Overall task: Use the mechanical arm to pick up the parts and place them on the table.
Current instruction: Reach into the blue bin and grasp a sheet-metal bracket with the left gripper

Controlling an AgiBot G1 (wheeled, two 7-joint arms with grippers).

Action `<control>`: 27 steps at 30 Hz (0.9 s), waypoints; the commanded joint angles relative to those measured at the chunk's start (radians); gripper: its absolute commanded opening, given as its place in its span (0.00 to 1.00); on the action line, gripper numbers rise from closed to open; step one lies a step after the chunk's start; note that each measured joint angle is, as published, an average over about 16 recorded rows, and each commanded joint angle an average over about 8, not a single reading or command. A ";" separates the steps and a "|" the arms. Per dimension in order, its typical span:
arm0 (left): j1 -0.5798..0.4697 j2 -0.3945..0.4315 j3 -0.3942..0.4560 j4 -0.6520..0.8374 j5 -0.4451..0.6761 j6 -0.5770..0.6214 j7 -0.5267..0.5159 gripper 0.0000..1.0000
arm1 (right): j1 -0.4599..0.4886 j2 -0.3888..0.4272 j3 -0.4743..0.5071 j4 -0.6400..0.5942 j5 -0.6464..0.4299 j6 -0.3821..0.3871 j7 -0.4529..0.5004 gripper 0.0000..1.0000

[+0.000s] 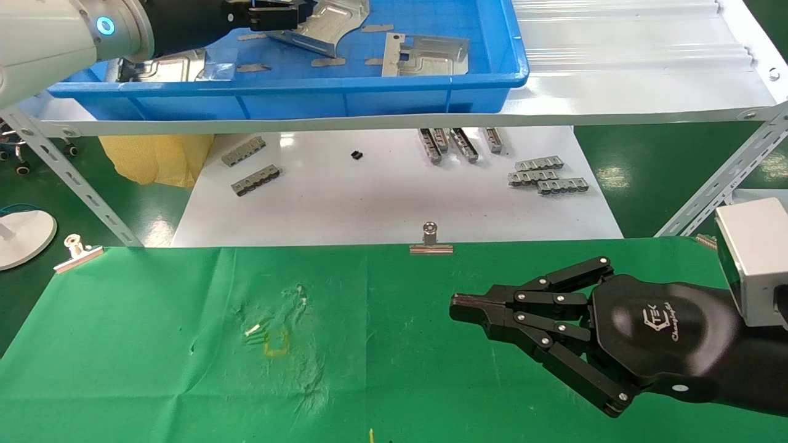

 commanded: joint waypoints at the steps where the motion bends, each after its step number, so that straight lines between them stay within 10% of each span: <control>1: -0.013 0.022 0.006 0.032 0.010 -0.030 0.008 0.00 | 0.000 0.000 0.000 0.000 0.000 0.000 0.000 0.97; 27: -0.031 0.079 0.054 0.058 0.075 -0.110 -0.014 0.00 | 0.000 0.000 0.000 0.000 0.000 0.000 0.000 1.00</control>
